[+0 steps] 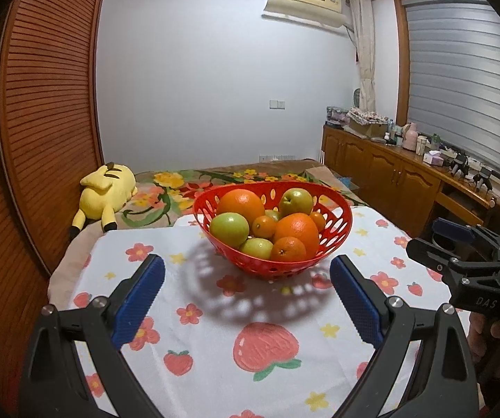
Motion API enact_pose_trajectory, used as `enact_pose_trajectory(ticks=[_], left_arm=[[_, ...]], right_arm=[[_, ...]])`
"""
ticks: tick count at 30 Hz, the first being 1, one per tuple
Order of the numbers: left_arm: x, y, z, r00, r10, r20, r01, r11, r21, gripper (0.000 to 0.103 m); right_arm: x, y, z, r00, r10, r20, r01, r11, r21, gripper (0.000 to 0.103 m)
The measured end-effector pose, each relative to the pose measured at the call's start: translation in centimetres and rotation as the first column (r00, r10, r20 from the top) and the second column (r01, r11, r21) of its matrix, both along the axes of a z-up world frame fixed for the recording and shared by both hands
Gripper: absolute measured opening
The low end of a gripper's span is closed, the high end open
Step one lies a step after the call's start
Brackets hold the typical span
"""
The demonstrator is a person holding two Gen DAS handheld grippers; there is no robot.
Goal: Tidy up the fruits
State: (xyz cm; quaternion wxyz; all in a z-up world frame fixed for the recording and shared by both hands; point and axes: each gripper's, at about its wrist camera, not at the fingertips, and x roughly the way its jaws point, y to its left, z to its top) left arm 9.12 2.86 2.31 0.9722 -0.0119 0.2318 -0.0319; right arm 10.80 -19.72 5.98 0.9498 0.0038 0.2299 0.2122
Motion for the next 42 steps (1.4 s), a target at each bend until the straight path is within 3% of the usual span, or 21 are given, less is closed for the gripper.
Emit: enact_pose_trajectory(ticks=[13,42], left_arm=[[-2.6,0.8,0.7,1.000,0.021,0.018,-0.021,1.000,0.011,0.097],[-2.7,1.0,0.7,1.000,0.023,0.015,-0.024,1.000,0.003,0.097]], right_arm=[[-2.7,-0.5,1.8,0.999,0.006,0.050,-0.007,1.000,0.026,0.089],[-3.3,-0.2,1.8,0.998,-0.002,0.063,0.000,1.000,0.022,0.089]])
